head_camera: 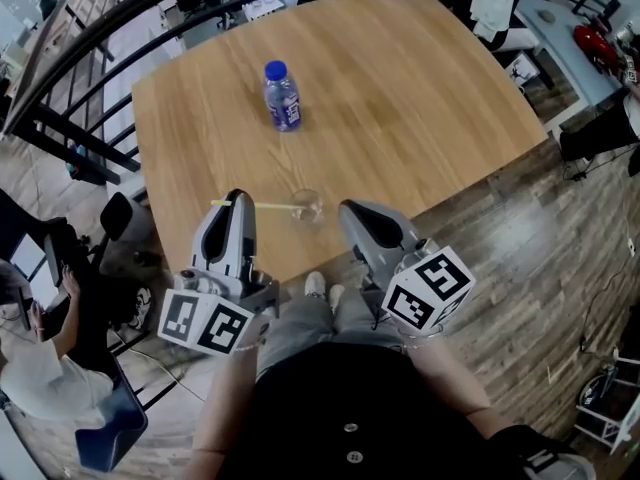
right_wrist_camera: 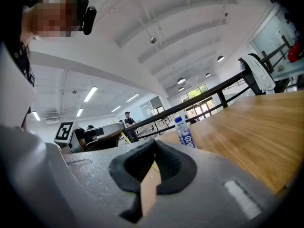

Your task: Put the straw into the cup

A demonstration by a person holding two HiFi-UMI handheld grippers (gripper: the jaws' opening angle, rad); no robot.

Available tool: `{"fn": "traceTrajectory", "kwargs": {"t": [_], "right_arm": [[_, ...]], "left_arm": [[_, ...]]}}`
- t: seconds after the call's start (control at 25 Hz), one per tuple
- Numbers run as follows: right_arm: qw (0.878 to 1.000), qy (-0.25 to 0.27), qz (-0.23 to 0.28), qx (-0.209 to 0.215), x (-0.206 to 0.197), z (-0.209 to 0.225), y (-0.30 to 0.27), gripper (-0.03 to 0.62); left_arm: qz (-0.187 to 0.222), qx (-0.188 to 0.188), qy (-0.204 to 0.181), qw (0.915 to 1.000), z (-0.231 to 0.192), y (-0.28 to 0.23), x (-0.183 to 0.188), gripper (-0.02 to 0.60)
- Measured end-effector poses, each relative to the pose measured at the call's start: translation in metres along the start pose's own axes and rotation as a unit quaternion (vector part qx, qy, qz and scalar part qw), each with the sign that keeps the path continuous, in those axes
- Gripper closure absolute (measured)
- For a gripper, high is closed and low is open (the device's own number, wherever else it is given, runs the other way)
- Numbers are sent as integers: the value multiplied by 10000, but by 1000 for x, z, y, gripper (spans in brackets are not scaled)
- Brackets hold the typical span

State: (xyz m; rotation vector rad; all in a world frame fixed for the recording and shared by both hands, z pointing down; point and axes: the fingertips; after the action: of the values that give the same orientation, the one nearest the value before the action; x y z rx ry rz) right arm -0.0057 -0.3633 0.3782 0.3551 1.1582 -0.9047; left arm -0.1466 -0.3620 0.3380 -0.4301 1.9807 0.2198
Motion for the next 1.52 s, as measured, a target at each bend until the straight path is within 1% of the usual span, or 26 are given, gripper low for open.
{"fn": "traceTrajectory", "kwargs": {"t": [0.12,0.32,0.64,0.8,1.04,1.28,1.52], "right_arm": [[10000,-41,-44,-13,-1,2,-1,595],[9997,-128,-184,-39,-11,6,-5,595],[9988,-258,-403,-49,-28,11,-11,595],[9983,-301,-485,-113,-33,20,-11,595],[9973,-385,-604,-138,-44,25,-12,595],[9968,-409,-675,-159,-48,27,-14,595],[9966,-392,-703,-149,-50,25,-17,595]], "left_arm": [[-166,-39,19,9999,-3,-7,-12,543],[-438,-96,-83,9990,-8,-19,-32,543],[-923,-159,43,9956,-14,-29,-67,543],[-1097,-131,-66,9939,-11,-34,-80,543],[-1434,-117,-127,9895,-13,-36,-103,543],[-1644,-152,-100,9862,-10,-41,-116,542],[-1749,-121,-126,9844,-9,-42,-123,539]]}}
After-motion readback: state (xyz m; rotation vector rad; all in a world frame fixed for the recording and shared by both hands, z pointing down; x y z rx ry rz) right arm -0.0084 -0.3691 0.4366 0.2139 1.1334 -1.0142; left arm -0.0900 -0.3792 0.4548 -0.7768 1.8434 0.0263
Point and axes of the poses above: the fingertips, and each gripper's own axes: y backward along the fingers, z to its right, x out of its top, and after that the axes turned 6 degrees about -z, right-handed
